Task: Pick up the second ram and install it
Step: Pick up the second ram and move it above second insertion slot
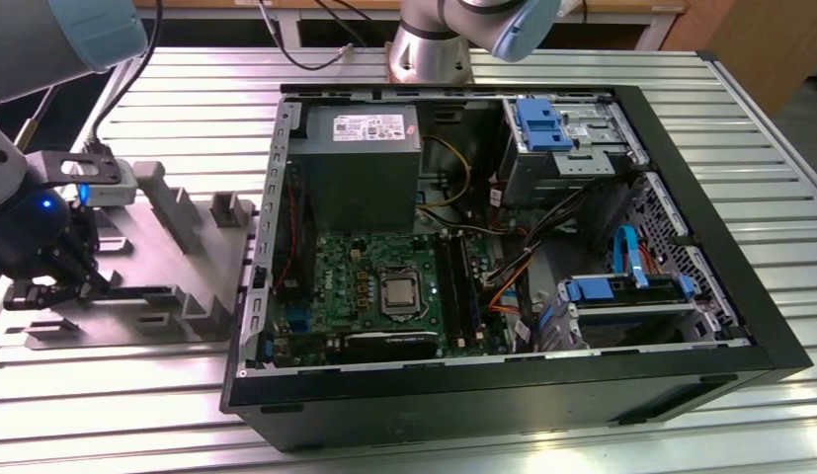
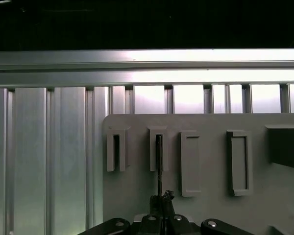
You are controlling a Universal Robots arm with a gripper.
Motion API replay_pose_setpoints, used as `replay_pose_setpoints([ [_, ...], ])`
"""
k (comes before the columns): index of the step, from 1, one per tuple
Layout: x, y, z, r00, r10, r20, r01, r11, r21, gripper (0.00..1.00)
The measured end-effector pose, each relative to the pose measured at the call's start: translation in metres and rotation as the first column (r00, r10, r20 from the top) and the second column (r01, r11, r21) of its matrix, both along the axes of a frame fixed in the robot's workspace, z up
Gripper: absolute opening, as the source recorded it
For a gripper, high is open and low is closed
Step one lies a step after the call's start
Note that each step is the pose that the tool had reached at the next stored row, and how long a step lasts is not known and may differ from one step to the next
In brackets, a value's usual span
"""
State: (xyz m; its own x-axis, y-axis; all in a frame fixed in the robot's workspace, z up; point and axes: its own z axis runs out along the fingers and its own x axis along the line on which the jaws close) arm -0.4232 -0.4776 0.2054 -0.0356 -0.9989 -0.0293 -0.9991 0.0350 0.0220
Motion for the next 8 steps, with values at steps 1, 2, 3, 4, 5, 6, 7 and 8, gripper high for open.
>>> replay_pose_setpoints([
  [1,0.0,0.0,0.0,1.0,0.001,0.0,-0.001,1.0,0.0001,0.11],
  [2,0.0,0.0,0.0,1.0,0.001,0.0,-0.001,1.0,0.0005,0.11],
  [3,0.0,0.0,0.0,1.0,0.002,0.0001,-0.002,1.0,0.0008,0.11],
  [4,0.0,0.0,0.0,1.0,0.002,0.0001,-0.002,1.0,0.0009,0.11],
  [5,0.0,0.0,0.0,1.0,0.003,0.0001,-0.003,1.0,0.0008,0.11],
  [6,0.0,0.0,0.0,1.0,0.004,0.0,-0.004,1.0,0.0009,0.11],
  [7,0.0,0.0,0.0,1.0,0.004,0.0001,-0.004,1.0,0.0008,0.11],
  [8,0.0,0.0,0.0,1.0,0.004,0.0001,-0.004,1.0,0.0009,0.11],
])
